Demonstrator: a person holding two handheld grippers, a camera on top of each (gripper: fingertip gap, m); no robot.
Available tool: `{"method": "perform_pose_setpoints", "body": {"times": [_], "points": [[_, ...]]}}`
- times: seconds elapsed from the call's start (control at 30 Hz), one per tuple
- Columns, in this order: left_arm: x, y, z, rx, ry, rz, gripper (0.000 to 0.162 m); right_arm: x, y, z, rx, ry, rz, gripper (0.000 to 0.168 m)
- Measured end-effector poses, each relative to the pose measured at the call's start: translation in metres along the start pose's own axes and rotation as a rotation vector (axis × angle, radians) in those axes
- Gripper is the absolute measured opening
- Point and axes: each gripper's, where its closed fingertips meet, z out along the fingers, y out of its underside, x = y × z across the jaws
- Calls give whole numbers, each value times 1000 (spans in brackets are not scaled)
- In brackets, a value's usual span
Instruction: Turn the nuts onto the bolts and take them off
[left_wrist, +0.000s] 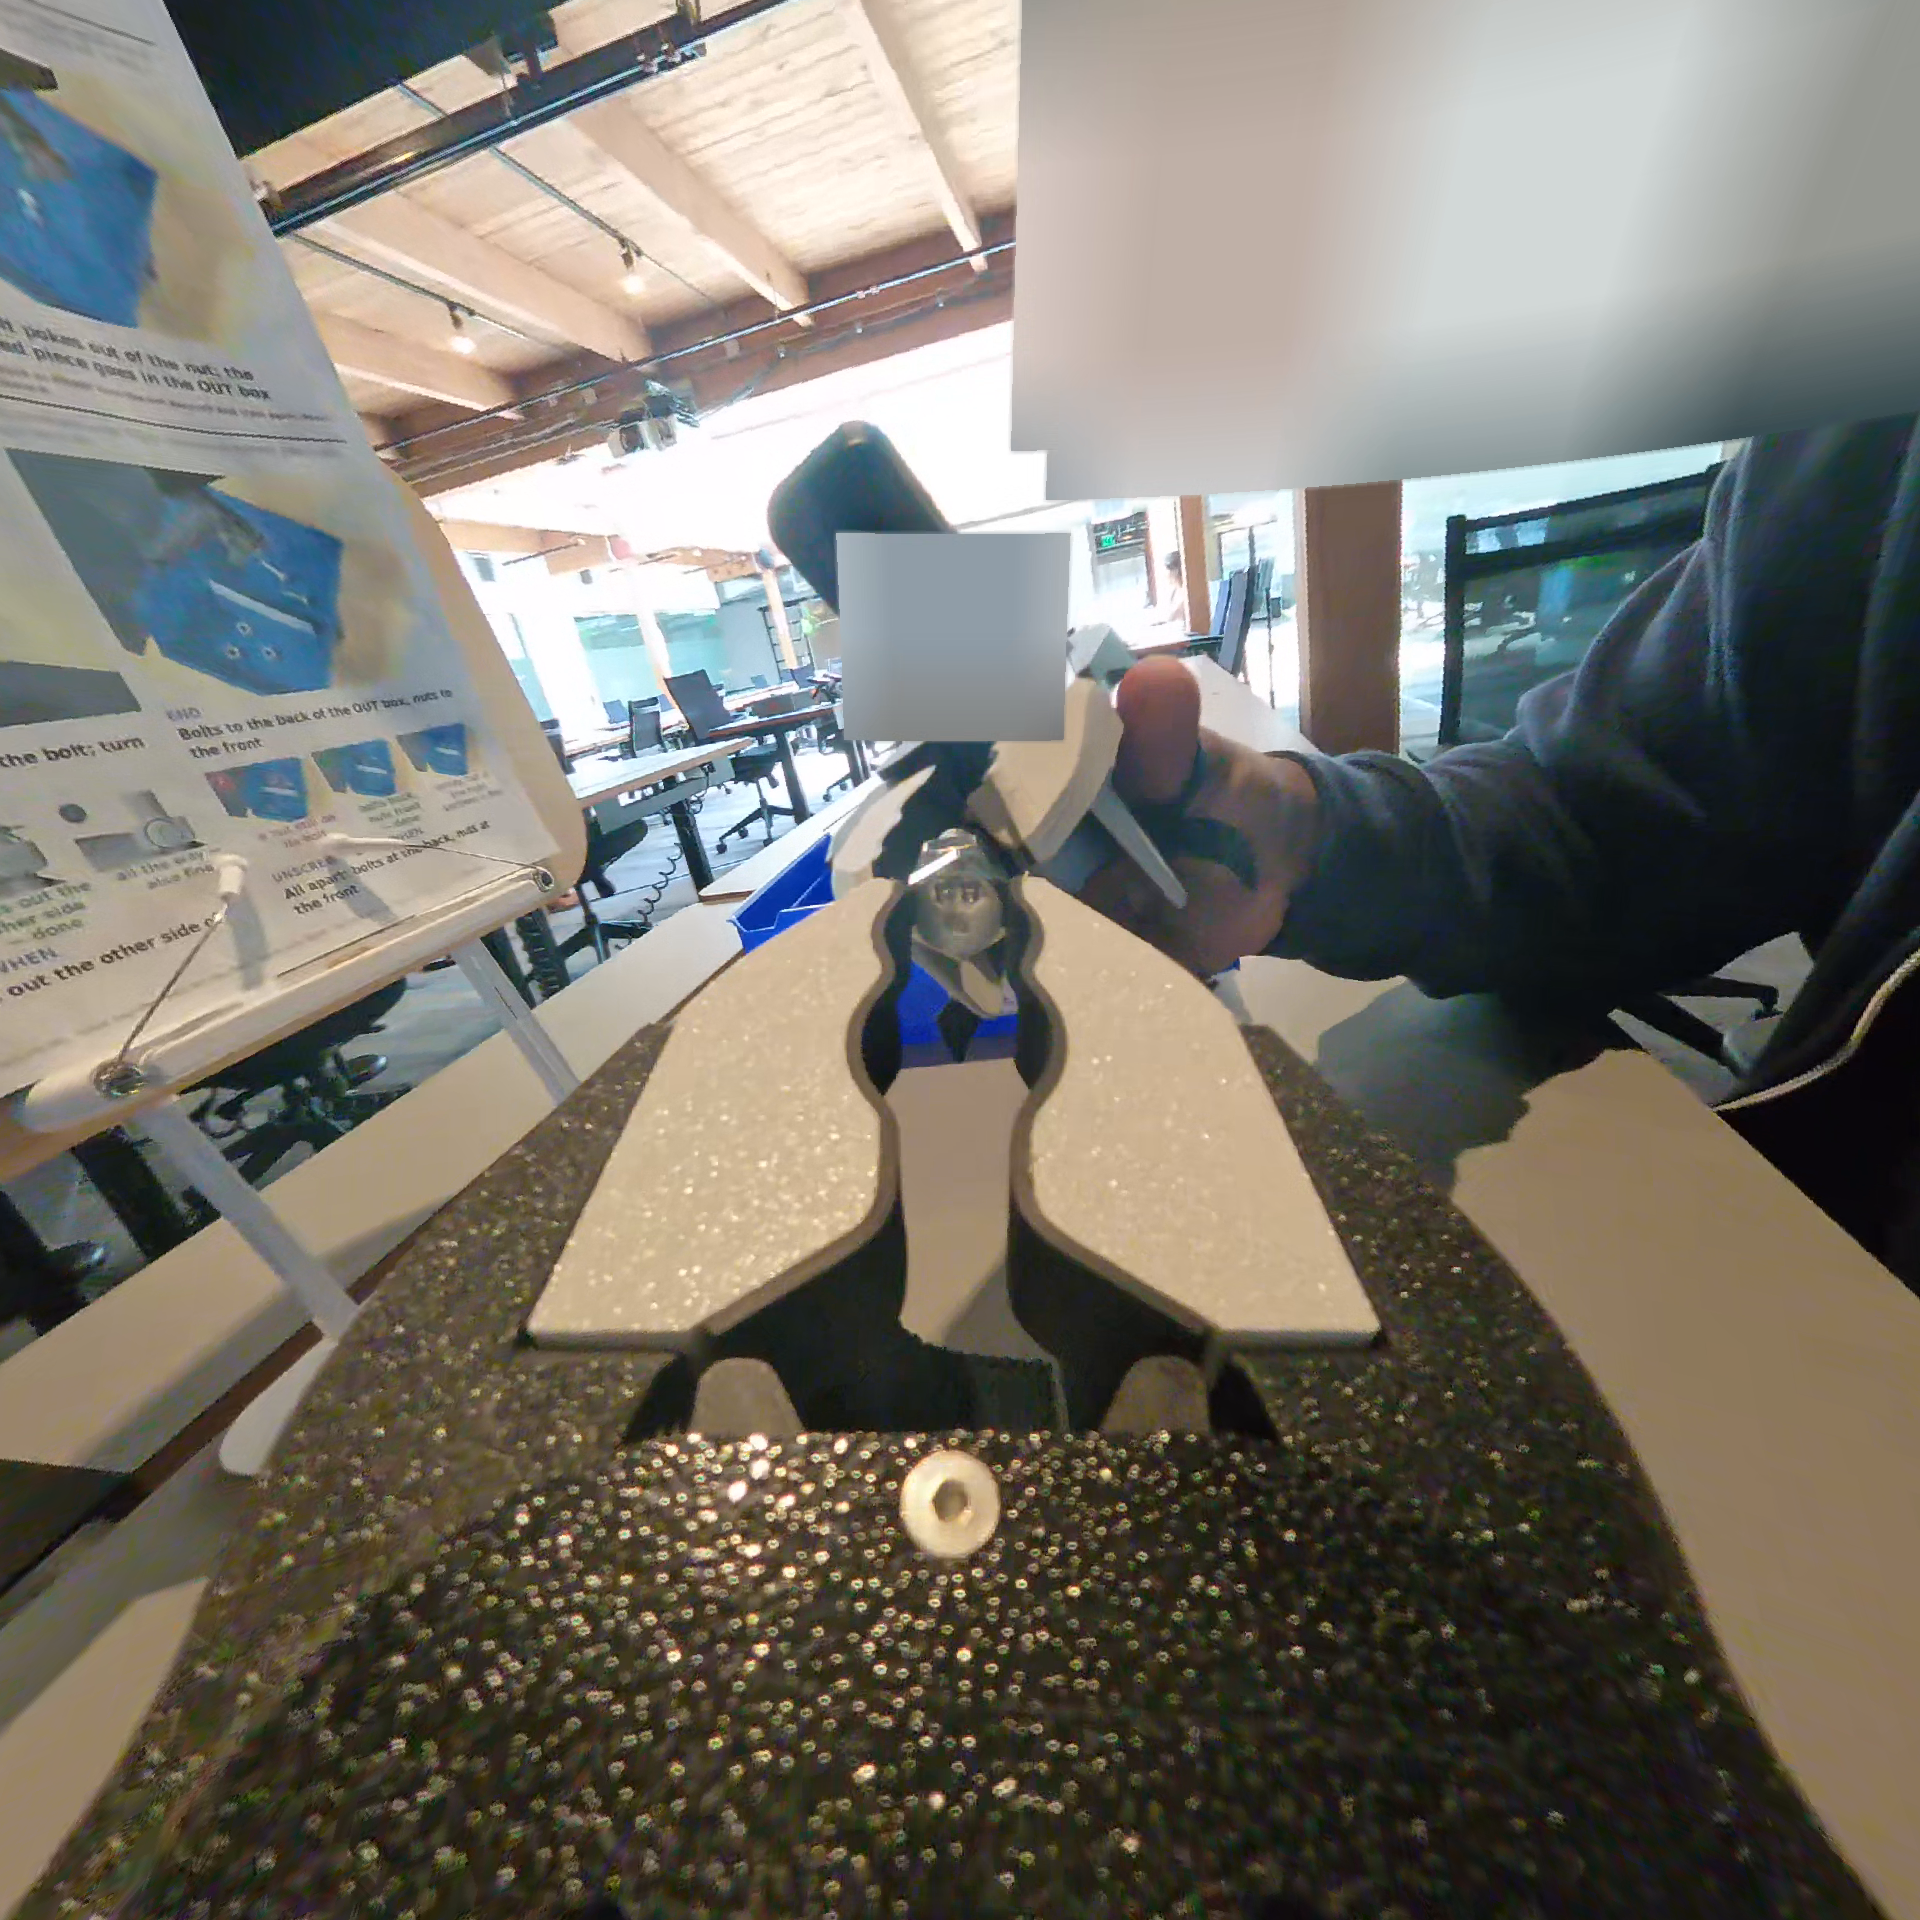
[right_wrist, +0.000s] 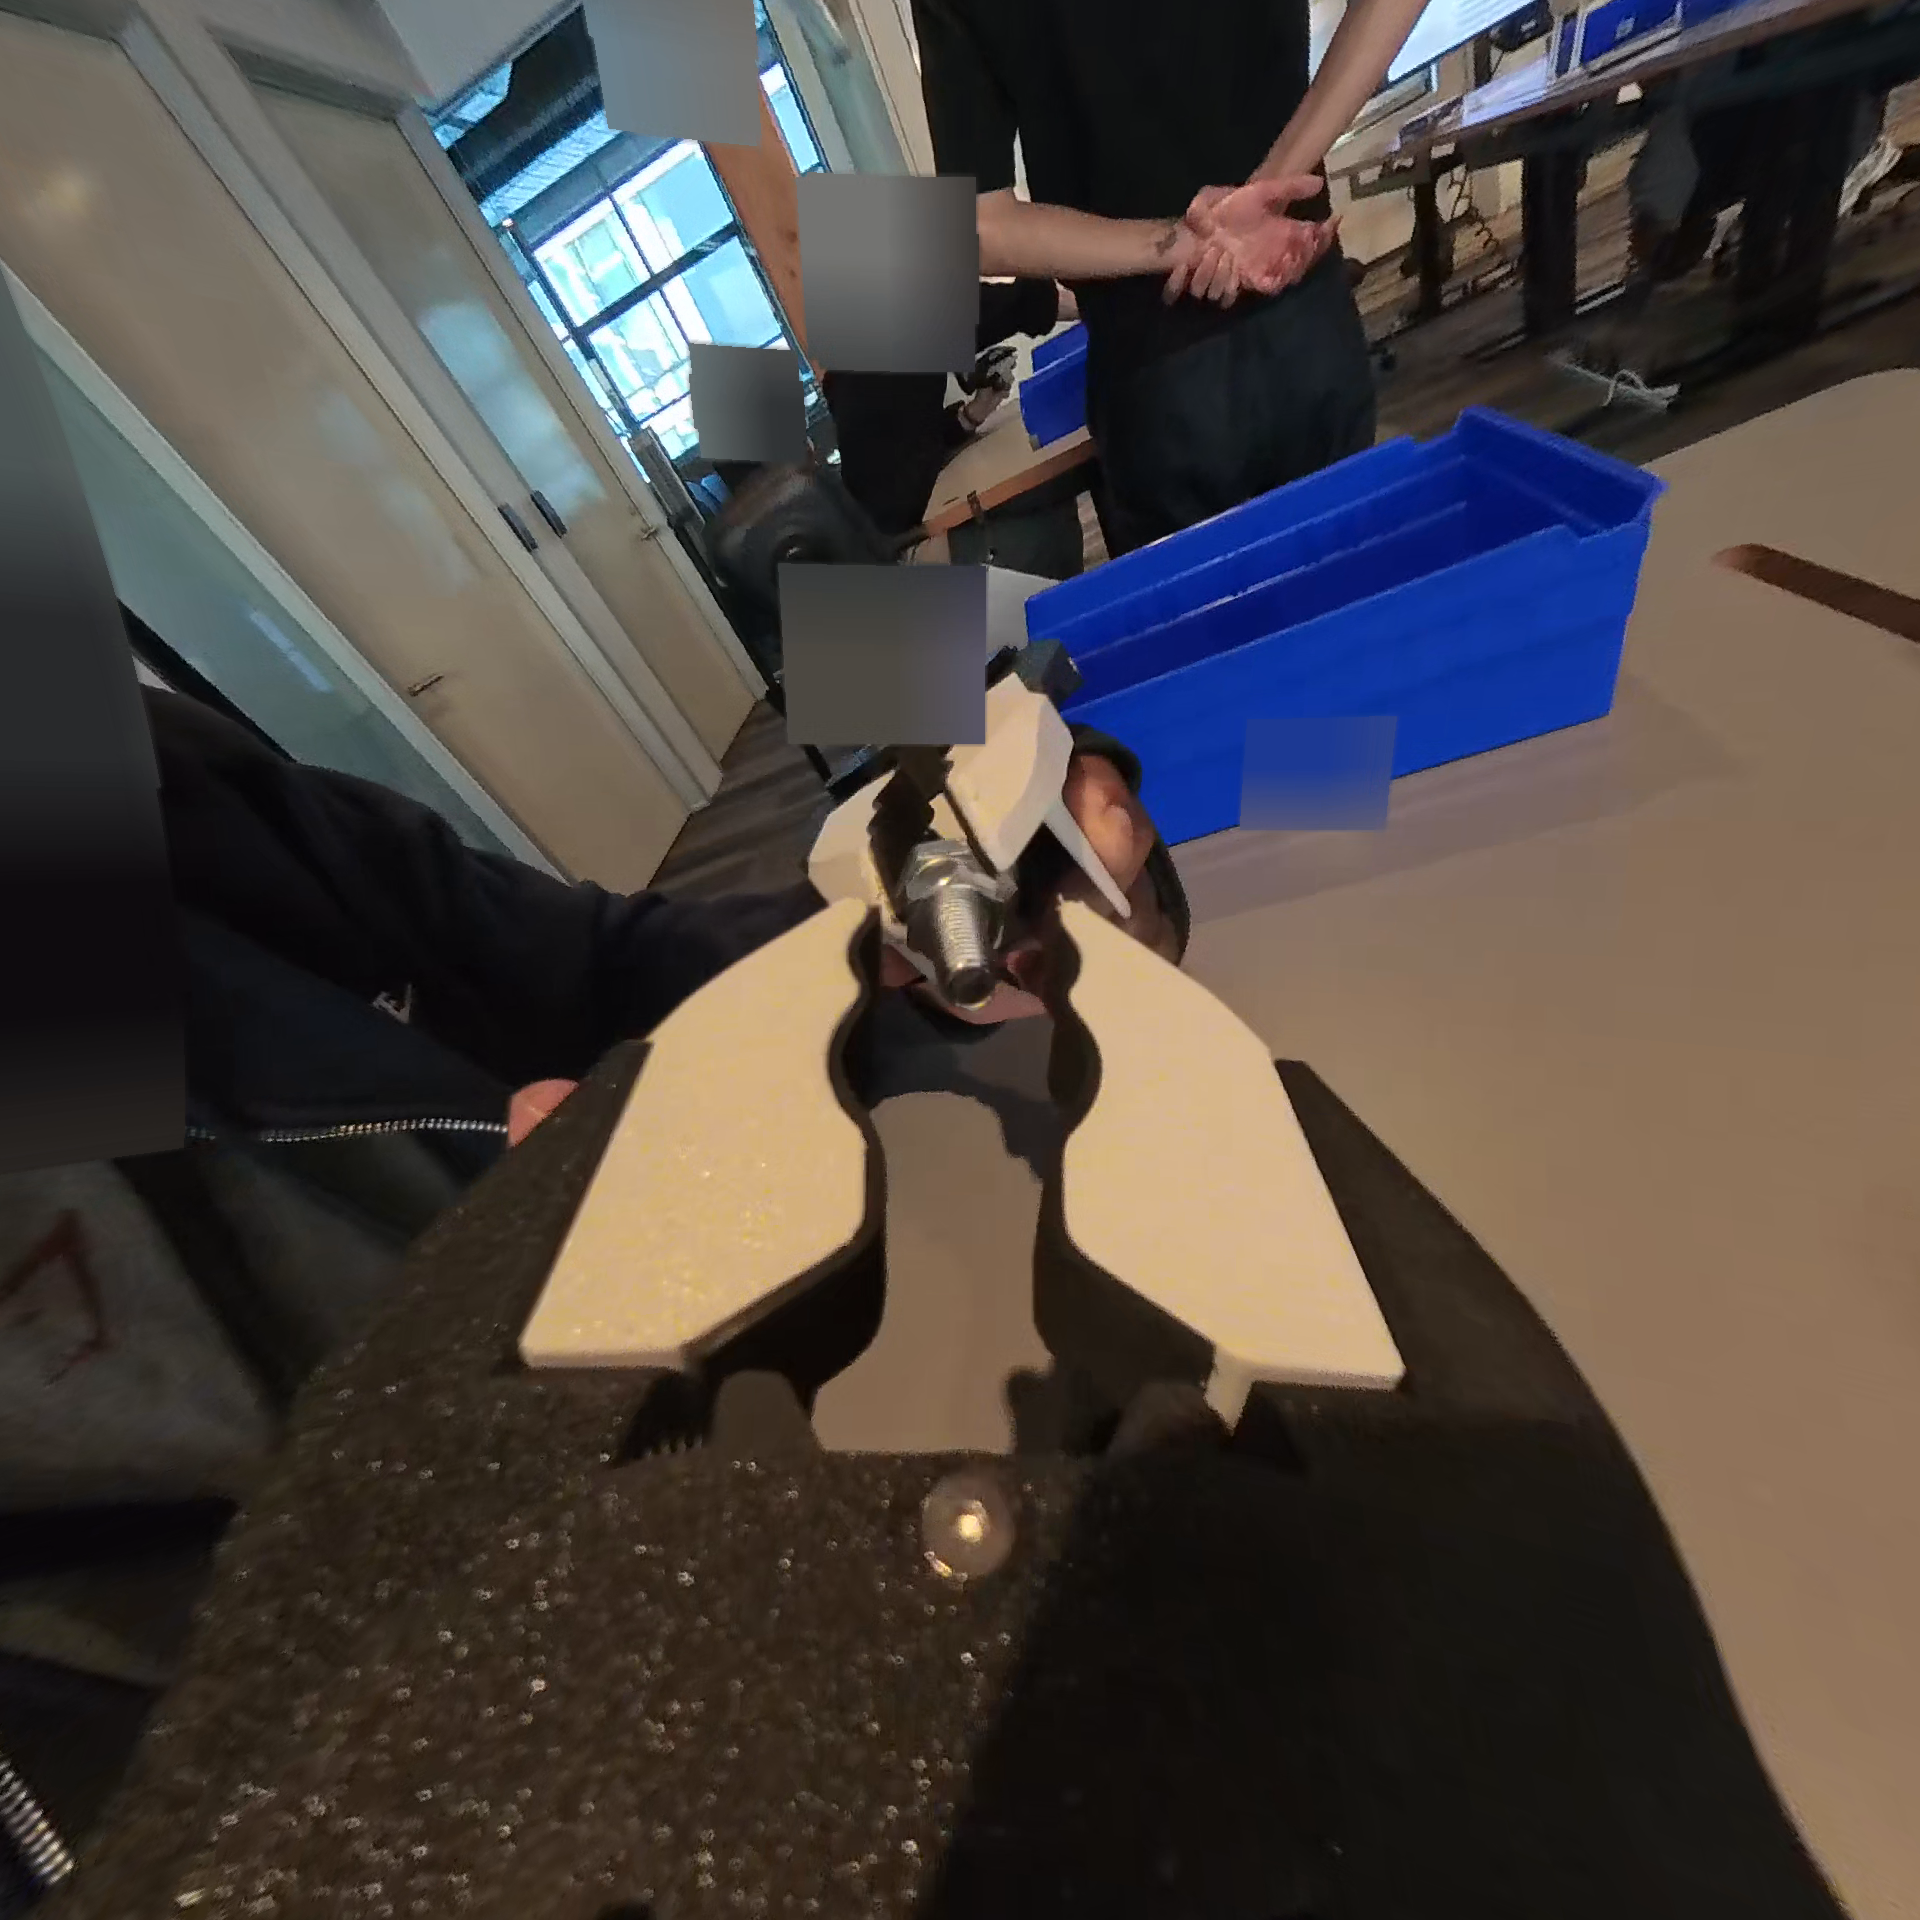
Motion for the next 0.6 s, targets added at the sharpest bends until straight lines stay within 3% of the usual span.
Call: {"method": "perform_pose_setpoints", "body": {"times": [0.07,0.2,0.3,0.5,0.6], "points": [[1,2,1,-13,5,10,16,-1,1,0,-2,-4,-10,17],[0,4,1,-9,19,-51,16,1,1,0,-25,49,-107,17],[-1,6,2,22,68,-194,17,4,3,-1,-68,129,-277,17],[2,9,3,136,257,-633,16,6,7,-3,-187,340,-829,17],[1,14,4,165,284,-730,16,10,10,-5,-244,473,-1148,17]]}}
